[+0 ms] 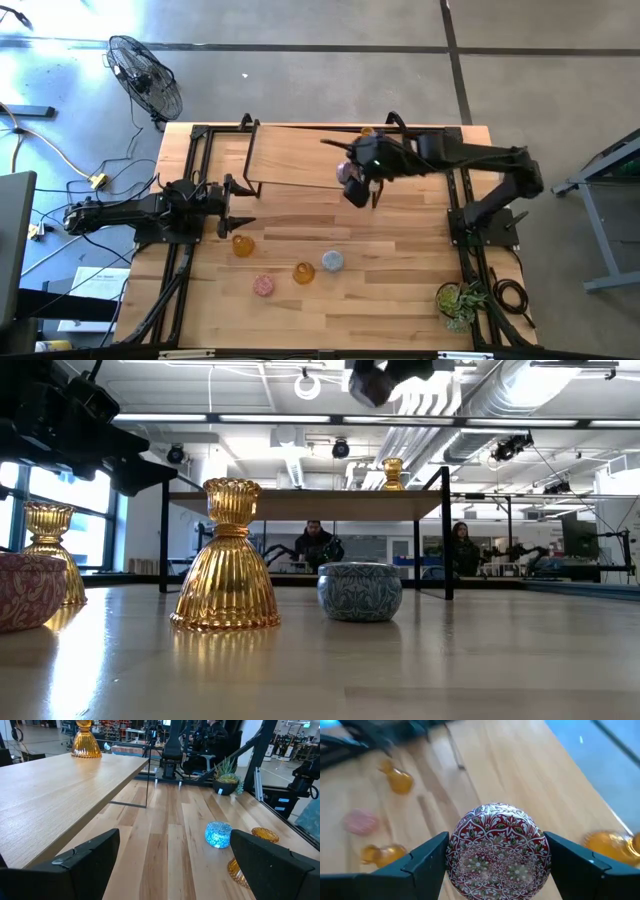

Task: Pick & Place candle stick holders
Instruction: Put the red scented candle on the shelf

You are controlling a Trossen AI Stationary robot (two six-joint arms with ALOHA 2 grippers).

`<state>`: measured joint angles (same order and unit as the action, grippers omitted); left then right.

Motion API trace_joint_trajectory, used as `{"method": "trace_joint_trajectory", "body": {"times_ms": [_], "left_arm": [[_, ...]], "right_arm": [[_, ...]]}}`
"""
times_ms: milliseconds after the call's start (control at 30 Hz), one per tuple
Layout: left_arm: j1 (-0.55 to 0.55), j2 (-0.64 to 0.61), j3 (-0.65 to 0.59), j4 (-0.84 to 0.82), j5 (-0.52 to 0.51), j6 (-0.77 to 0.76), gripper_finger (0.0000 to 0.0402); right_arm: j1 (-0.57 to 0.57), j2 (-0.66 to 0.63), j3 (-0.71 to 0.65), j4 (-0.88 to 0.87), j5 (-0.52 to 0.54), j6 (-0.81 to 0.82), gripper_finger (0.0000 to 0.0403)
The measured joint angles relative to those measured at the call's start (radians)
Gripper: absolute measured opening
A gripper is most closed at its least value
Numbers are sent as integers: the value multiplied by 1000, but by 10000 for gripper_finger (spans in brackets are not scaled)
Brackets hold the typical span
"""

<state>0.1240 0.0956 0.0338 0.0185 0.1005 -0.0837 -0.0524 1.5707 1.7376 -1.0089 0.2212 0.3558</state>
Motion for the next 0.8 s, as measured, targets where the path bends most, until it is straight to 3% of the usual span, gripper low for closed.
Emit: {"method": "trace_joint_trajectory", "body": {"times_ms": [400,800], "left_arm": [[0,0,0,0,0,0,374],[0,0,0,0,0,0,374]], "right_arm": [[-169,88,52,-137,-137,38,289],[-201,128,48,-201,-145,93,289]]}}
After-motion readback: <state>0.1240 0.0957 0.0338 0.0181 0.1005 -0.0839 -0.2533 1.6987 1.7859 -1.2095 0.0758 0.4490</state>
